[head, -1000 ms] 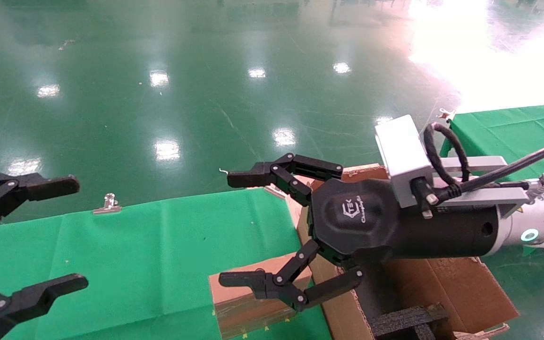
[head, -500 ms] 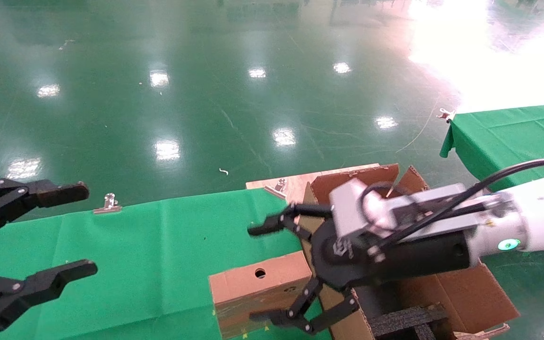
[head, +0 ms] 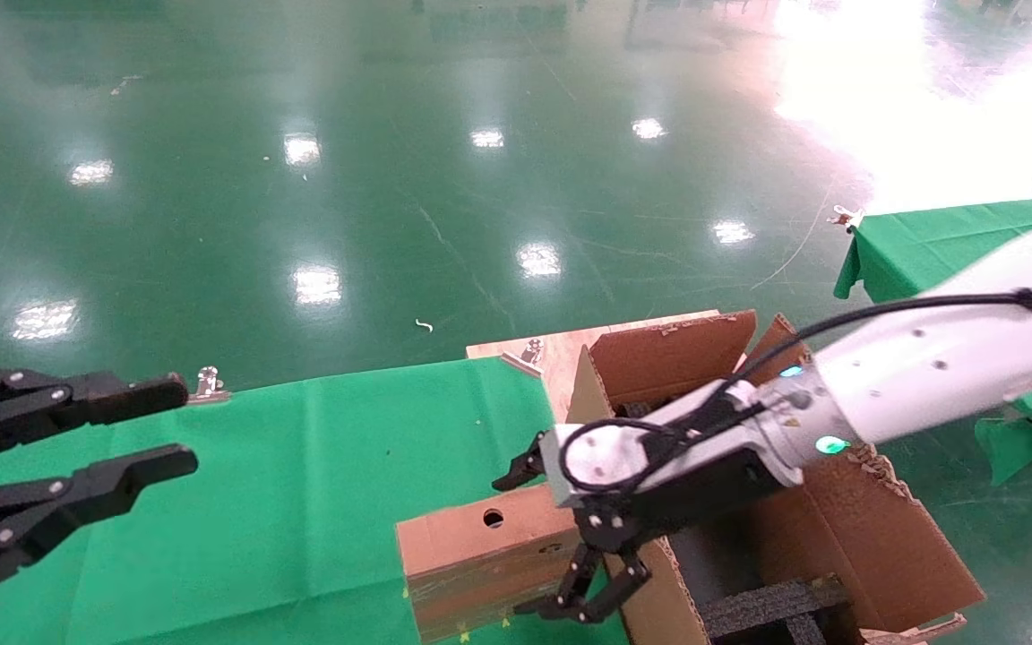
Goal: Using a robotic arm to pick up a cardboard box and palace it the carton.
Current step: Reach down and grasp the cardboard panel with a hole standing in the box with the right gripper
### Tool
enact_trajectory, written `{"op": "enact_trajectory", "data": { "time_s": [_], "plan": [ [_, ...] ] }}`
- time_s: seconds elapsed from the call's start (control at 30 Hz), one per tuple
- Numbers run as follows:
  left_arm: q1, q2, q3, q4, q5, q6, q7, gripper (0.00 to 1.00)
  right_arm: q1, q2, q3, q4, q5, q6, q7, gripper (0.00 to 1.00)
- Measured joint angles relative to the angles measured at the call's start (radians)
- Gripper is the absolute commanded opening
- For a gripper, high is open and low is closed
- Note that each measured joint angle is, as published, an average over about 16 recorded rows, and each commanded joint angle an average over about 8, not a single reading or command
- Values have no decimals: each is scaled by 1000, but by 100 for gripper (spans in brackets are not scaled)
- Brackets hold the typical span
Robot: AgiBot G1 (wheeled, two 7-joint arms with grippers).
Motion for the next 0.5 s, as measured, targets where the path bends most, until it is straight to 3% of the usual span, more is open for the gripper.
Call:
{"op": "enact_trajectory", "data": {
  "time_s": [0.4, 0.43, 0.5],
  "plan": [
    [0, 0, 0, 0, 0, 0, 0, 1, 154, -140, -170, -148, -174, -1, -69, 100],
    [0, 0, 0, 0, 0, 0, 0, 6, 165, -150, -184, -159, -186, -2, -74, 100],
    [0, 0, 0, 0, 0, 0, 0, 31, 185, -170, -211, -179, -205, -2, -83, 100]
  ]
}}
